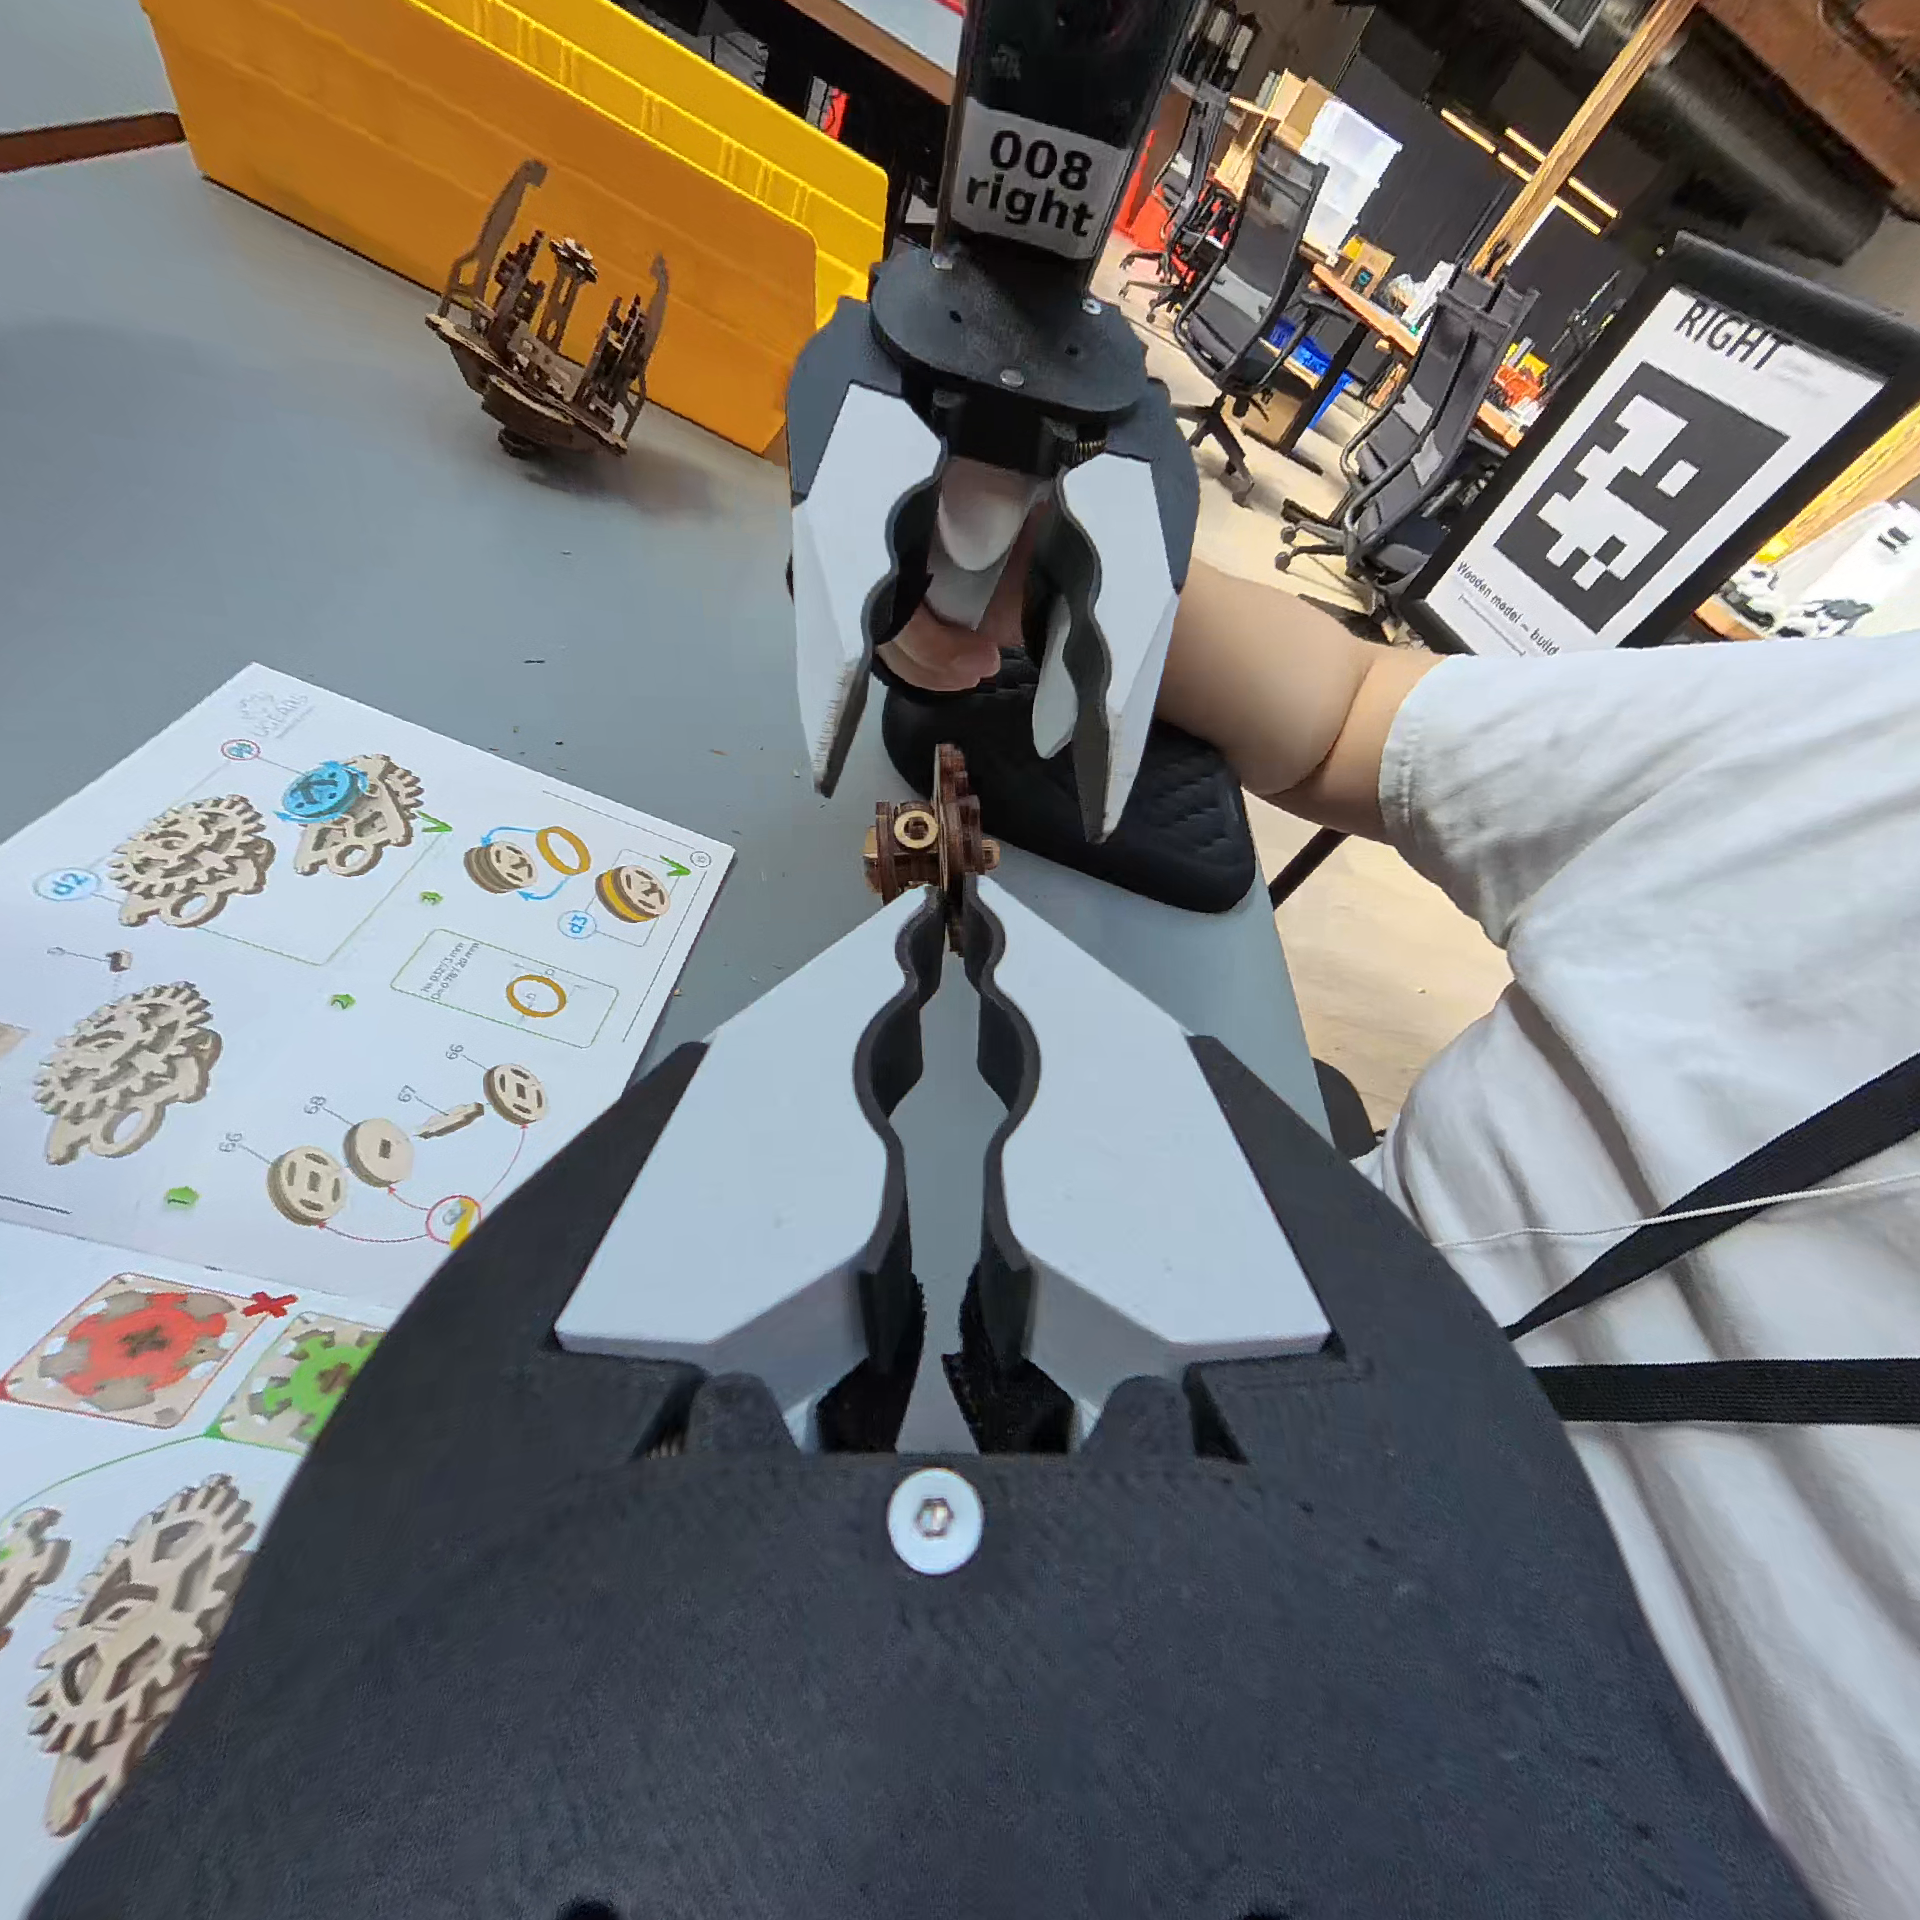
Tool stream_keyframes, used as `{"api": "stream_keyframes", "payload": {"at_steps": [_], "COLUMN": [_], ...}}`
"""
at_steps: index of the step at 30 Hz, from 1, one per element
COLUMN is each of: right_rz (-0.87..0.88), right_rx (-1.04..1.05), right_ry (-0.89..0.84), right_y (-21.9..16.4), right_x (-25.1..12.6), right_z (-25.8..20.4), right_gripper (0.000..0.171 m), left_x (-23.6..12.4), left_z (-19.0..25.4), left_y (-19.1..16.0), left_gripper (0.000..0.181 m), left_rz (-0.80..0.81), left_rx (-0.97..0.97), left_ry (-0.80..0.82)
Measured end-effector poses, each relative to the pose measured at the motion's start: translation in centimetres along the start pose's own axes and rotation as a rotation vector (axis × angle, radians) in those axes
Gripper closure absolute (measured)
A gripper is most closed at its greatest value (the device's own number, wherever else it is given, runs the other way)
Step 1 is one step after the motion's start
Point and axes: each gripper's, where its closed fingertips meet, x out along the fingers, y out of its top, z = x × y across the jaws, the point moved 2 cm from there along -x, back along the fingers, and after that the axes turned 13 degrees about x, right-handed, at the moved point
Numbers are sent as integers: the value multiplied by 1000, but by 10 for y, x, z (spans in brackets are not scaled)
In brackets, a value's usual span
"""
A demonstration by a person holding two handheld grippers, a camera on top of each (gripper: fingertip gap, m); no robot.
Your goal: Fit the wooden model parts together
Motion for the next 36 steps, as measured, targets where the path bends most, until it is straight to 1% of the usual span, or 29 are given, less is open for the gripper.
{"api": "stream_keyframes", "payload": {"at_steps": [4, 6, 8, 12, 16, 19, 21, 27, 29, 36], "right_rz": [-47, -31, -3, 14, 20, 22, 14, -37, -44, -28], "right_rx": [-10, -66, -166, -277, -284, -227, -151, 159, 262, 379], "right_ry": [-11, -33, -55, -109, -132, -117, -107, 4, 59, 150], "right_y": [-7, -4, 1, 7, 8, 7, 6, -7, -10, -9], "right_x": [8, 6, 3, 1, -1, -3, -3, 0, 0, -4], "right_z": [-3, -3, -7, -11, -8, -6, -1, 9, 10, 9], "right_gripper": [123, 124, 125, 126, 130, 130, 132, 138, 144, 151], "left_x": [0, -1, -2, -4, -4, -5, -5, -3, -3, -3], "left_z": [0, -3, -5, -5, -5, -7, -8, -12, -13, -12], "left_y": [4, 5, 5, 6, 7, 7, 6, 1, 0, 0], "left_gripper": [181, 181, 181, 181, 181, 181, 181, 181, 181, 181], "left_rz": [68, 112, 145, 186, 226, 244, 246, 221, 216, 205], "left_rx": [-166, -275, -357, -450, -527, -563, -573, -570, -558, -525], "left_ry": [-67, -109, -150, -211, -260, -273, -272, -237, -223, -220]}}
